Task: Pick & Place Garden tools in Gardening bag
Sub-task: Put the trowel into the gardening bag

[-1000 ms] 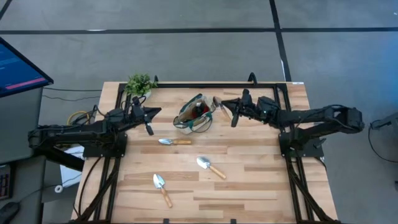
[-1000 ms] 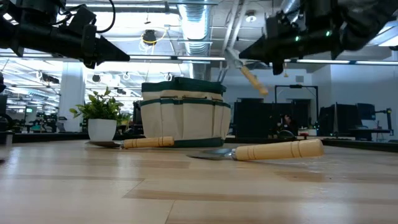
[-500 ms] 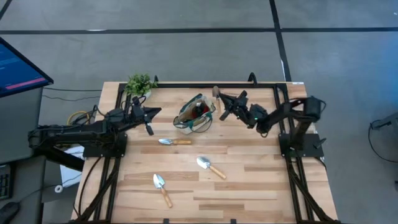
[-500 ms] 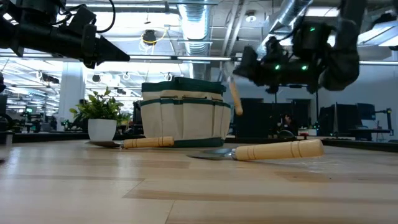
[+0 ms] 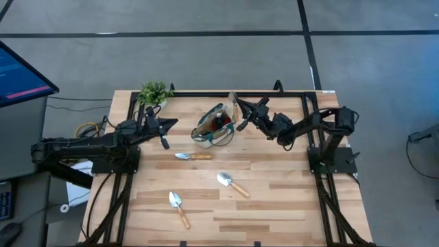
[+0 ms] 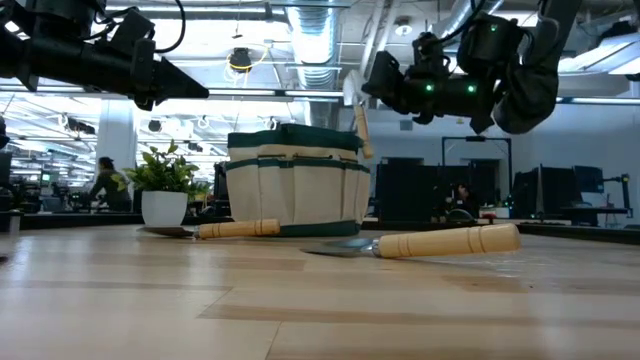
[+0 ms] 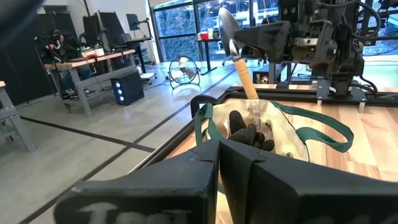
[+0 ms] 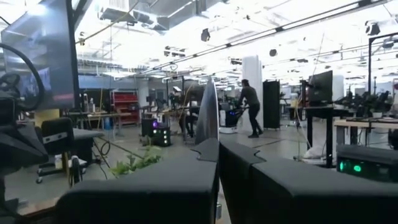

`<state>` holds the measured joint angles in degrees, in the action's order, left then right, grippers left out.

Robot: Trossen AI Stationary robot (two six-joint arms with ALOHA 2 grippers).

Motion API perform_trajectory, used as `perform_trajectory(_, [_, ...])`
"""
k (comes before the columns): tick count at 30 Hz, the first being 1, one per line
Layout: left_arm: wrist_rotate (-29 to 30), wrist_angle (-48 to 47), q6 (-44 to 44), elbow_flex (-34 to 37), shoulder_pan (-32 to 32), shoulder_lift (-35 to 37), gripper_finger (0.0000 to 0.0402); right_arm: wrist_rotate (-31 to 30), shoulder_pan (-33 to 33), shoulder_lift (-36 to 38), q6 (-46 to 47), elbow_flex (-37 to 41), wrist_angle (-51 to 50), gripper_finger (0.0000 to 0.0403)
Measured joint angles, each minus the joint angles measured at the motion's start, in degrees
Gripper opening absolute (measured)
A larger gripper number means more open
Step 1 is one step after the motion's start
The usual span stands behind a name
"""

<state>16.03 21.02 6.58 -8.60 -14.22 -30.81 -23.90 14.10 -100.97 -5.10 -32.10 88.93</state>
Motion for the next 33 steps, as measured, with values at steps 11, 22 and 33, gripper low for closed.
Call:
perform_trajectory(11, [0.0, 0.0, 0.0, 0.0, 0.0, 0.0, 0.0002, 0.0, 1.9, -3.9, 2.0, -1.3, 0.8, 0.0000])
perform_trajectory(22, [0.0, 0.0, 0.0, 0.0, 0.0, 0.0, 0.0002, 1.4, 1.3, -4.3, 2.1, -3.1, -1.7, 0.0000])
perform_trajectory(33, [0.0, 0.0, 0.0, 0.0, 0.0, 0.0, 0.0002, 1.3, 0.2, -4.3, 2.6, -3.1, -9.7, 0.0000])
